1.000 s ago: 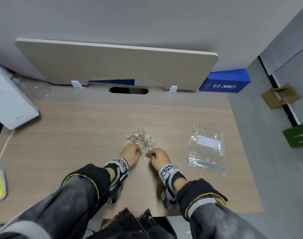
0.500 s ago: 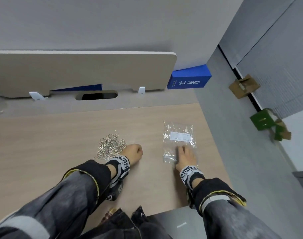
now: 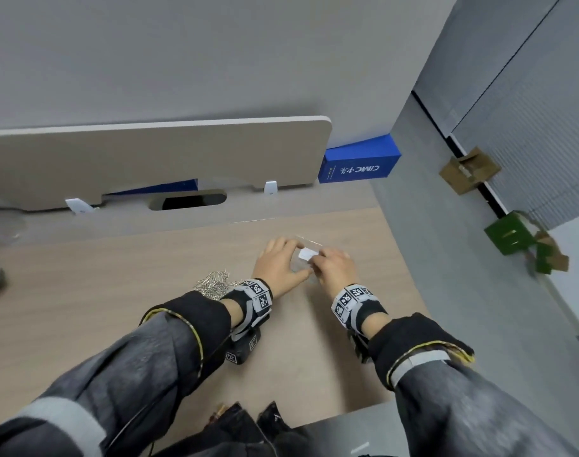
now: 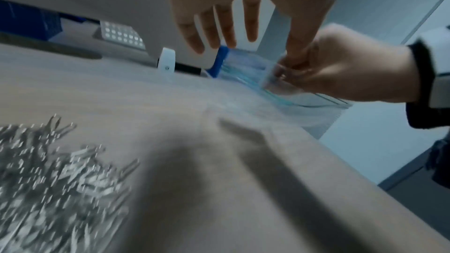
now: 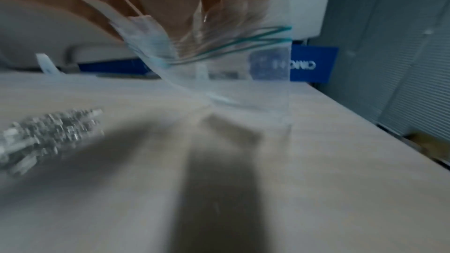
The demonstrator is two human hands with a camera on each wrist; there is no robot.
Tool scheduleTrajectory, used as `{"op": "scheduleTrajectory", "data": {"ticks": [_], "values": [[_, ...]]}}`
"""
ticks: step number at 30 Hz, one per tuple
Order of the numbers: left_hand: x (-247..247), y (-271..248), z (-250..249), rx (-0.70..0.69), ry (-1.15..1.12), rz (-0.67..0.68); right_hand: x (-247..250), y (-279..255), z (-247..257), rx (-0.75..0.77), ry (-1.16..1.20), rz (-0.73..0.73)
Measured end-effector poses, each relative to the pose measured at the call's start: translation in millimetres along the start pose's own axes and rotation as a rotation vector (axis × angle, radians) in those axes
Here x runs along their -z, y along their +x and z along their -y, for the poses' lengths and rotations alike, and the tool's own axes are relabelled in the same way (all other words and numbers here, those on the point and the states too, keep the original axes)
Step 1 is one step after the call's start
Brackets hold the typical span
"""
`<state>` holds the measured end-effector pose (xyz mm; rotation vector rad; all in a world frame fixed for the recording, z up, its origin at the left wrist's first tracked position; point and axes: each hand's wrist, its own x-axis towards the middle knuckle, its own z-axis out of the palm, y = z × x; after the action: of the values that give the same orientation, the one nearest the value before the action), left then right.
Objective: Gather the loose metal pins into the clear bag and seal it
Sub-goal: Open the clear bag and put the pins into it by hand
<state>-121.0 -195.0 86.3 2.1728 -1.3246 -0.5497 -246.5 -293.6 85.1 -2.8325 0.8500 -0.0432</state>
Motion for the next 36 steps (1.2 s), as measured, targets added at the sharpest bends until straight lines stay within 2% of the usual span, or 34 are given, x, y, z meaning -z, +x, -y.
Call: {"op": "scheduleTrajectory", "data": {"ticks": [2, 4, 6, 8, 9, 11, 14, 15, 16, 18, 20, 23, 25, 27, 29, 32, 34, 36], "values": [[20.9, 11.0, -3.8, 0.031, 0.074, -0.002, 22.4, 23.1, 21.9, 0.085, 0.041, -0.116], [45.3, 19.2, 1.8, 0.077, 0.072, -0.064, 41.5, 43.5, 44.9, 0.089, 0.054, -0.23], [73.3, 21.6, 16.3, 0.133, 0.001, -0.173, 54.2, 61.8, 66.8, 0.026, 0.047, -0.316], [103.1, 17.4, 34.5, 0.195, -0.052, -0.296, 61.3, 75.2, 88.4, -0.128, 0.071, -0.323], [118.6, 12.8, 44.9, 0.23, -0.074, -0.357, 61.1, 81.3, 98.4, -0.217, 0.106, -0.304], [145.6, 3.3, 68.3, 0.306, -0.102, -0.472, 56.2, 95.0, 122.5, -0.412, 0.312, -0.17], [174.4, -18.5, 102.7, 0.371, -0.026, -0.581, 41.3, 118.5, 175.9, -0.523, 0.86, 0.16], [182.2, -30.8, 115.6, 0.394, 0.058, -0.58, 32.6, 123.8, 197.9, -0.518, 1.006, 0.233], [188.0, -43.8, 128.7, 0.417, 0.158, -0.558, 23.2, 126.0, 219.1, -0.49, 1.055, 0.274], [198.0, -68.9, 152.7, 0.497, 0.365, -0.424, 3.5, 125.6, 258.3, -0.349, 0.991, 0.324], [202.3, -94.4, 173.4, 0.582, 0.45, -0.235, -21.1, 117.3, 288.3, -0.229, 0.899, 0.42], [190.6, -133.0, 209.5, 0.735, 0.263, -0.041, -61.8, 104.2, 314.4, -0.127, 0.772, 0.536], [176.2, -152.2, 224.8, 0.79, 0.16, 0.023, -82.3, 95.1, 319.0, -0.088, 0.637, 0.553], [159.9, -162.2, 234.7, 0.872, 0.062, 0.077, -94.8, 86.0, 318.0, -0.12, 0.599, 0.56], [140.3, -165.3, 242.1, 0.951, -0.078, 0.083, -103.2, 78.5, 311.5, -0.16, 0.606, 0.58], [117.2, -160.4, 243.9, 1.024, -0.315, -0.003, -105.6, 72.3, 287.7, -0.194, 0.631, 0.584], [104.6, -154.4, 241.9, 1.052, -0.418, -0.071, -102.9, 72.6, 259.4, -0.245, 0.627, 0.527], [91.2, -149.3, 240.7, 1.062, -0.51, -0.122, -99.1, 72.1, 228.2, -0.301, 0.507, 0.435]]}}
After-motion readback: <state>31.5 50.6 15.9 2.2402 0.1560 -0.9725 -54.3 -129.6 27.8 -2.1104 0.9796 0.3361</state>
